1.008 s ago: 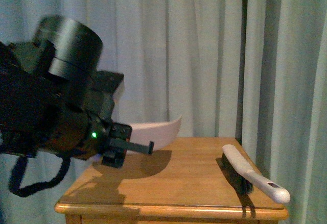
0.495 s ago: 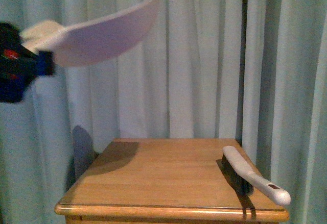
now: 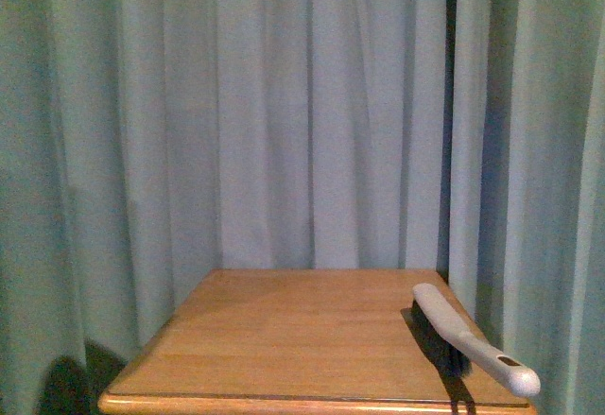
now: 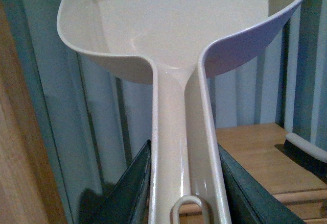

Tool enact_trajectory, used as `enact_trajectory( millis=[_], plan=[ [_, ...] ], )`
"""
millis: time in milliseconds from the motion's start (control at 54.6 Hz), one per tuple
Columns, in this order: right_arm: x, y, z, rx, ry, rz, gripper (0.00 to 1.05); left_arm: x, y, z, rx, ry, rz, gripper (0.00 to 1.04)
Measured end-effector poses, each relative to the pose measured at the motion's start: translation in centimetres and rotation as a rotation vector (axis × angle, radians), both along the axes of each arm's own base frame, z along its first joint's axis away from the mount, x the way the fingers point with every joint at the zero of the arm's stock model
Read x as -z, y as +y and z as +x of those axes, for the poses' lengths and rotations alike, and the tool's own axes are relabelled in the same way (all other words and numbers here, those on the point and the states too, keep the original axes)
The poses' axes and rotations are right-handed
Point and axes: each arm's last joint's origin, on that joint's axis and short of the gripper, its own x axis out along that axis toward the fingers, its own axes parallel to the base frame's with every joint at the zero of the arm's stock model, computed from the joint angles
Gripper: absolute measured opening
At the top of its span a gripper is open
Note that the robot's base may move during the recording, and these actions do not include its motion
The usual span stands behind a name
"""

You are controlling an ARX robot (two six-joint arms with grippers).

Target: Clean up trash

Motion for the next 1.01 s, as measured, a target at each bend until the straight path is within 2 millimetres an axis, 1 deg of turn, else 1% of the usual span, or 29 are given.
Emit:
enact_trajectory(
  millis=[92,183,238,275,330,403,458,532,587,605,660,697,715,770,788,843,916,1008],
  plan=[
    [0.0,0.0,0.0,0.015,0.003,-0.002,0.97,0.1,0.1,0.0,-0.003,0.003,-0.005,0.29],
    [-0.2,0.2,0.6,0.280,0.074,-0.086,0.97,0.0,0.0,0.0,0.002,0.001,-0.004,0.29],
    [-0.6,0.4,1.1,0.377,0.125,-0.114,0.97,0.0,0.0,0.0,0.002,0.001,-0.005,0.29],
    [-1.0,0.4,1.6,0.405,0.147,-0.123,0.97,0.0,0.0,0.0,0.004,0.002,-0.003,0.29],
    [-2.0,0.5,2.6,0.399,0.167,-0.119,0.97,0.0,0.0,0.0,0.004,0.002,-0.005,0.29],
    [-3.9,0.9,4.5,0.327,0.195,-0.094,0.97,0.0,0.1,0.0,0.003,0.001,-0.005,0.29],
    [-5.5,1.5,6.6,0.278,0.212,-0.075,0.97,0.0,0.1,0.0,0.003,0.002,-0.005,0.29],
    [-6.8,2.2,8.9,0.225,0.262,-0.054,0.97,0.0,0.1,0.0,0.003,0.002,-0.005,0.29],
    [-7.9,3.2,11.2,0.179,0.321,-0.037,0.97,0.0,0.1,0.0,0.003,0.001,-0.005,0.29],
    [-8.1,3.4,11.5,0.171,0.331,-0.034,0.97,0.0,0.1,0.0,0.003,0.001,-0.005,0.29],
    [-8.9,5.0,14.9,0.117,0.433,-0.010,0.97,0.0,0.1,0.0,0.004,0.002,-0.006,0.29],
    [-9.1,5.7,16.4,0.098,0.481,0.010,0.97,0.0,0.1,0.0,0.003,0.002,-0.006,0.29],
    [-9.2,5.9,16.8,0.095,0.493,0.016,0.97,0.0,0.1,0.0,0.003,0.002,-0.007,0.29],
    [-9.7,7.1,18.9,0.076,0.548,0.058,0.97,0.0,0.1,0.0,0.003,0.002,-0.007,0.29],
    [-9.8,7.3,19.2,0.074,0.556,0.064,0.97,0.0,0.1,0.0,0.003,0.002,-0.007,0.29],
    [-10.1,8.4,21.2,0.067,0.608,0.089,0.97,0.0,0.1,0.0,0.004,0.002,-0.007,0.29],
    [-9.9,9.4,22.8,0.070,0.660,0.107,0.97,0.0,0.1,0.0,0.003,0.002,-0.007,0.29],
    [-9.2,10.6,24.8,0.066,0.734,0.137,0.97,0.0,0.1,0.0,0.004,0.002,-0.007,0.29]
  ],
)
